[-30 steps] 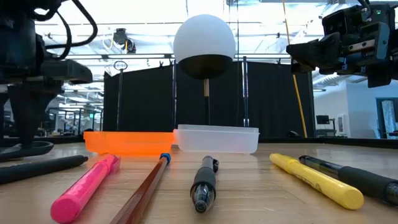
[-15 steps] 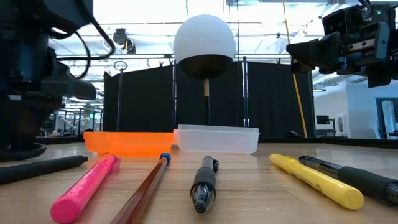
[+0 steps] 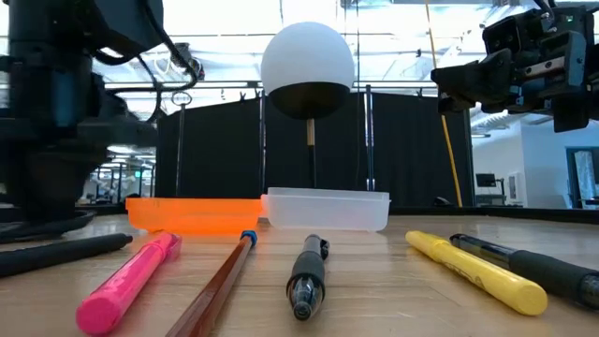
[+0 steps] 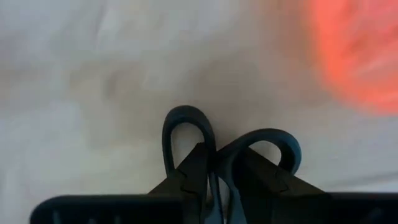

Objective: Pick & place school supplies into a supply box
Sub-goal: Put the black scissors into the supply box

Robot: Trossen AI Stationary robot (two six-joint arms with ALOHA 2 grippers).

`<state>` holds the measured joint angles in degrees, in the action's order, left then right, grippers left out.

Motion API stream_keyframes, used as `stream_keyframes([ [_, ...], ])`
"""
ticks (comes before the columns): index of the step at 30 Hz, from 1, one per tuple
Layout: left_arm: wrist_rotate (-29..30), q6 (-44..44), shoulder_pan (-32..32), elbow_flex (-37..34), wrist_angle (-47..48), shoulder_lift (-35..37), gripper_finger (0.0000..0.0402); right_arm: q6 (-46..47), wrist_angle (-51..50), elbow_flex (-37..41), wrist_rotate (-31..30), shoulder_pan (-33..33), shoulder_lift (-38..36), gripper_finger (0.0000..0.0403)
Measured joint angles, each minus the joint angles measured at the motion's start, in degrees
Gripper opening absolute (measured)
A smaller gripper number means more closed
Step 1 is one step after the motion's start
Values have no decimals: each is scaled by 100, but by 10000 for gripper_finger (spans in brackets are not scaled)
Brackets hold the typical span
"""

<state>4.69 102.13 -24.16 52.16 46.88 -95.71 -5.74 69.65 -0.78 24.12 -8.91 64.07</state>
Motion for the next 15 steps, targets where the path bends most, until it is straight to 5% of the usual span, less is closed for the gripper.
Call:
stream_keyframes([
  [9, 661, -471, 249, 1588, 864, 596, 65, 78, -62, 0, 2, 0, 2, 0],
  [15, 796, -1793, 1345, 3006, 1287, 554, 65, 50, -94, 0, 2, 0, 2, 0],
])
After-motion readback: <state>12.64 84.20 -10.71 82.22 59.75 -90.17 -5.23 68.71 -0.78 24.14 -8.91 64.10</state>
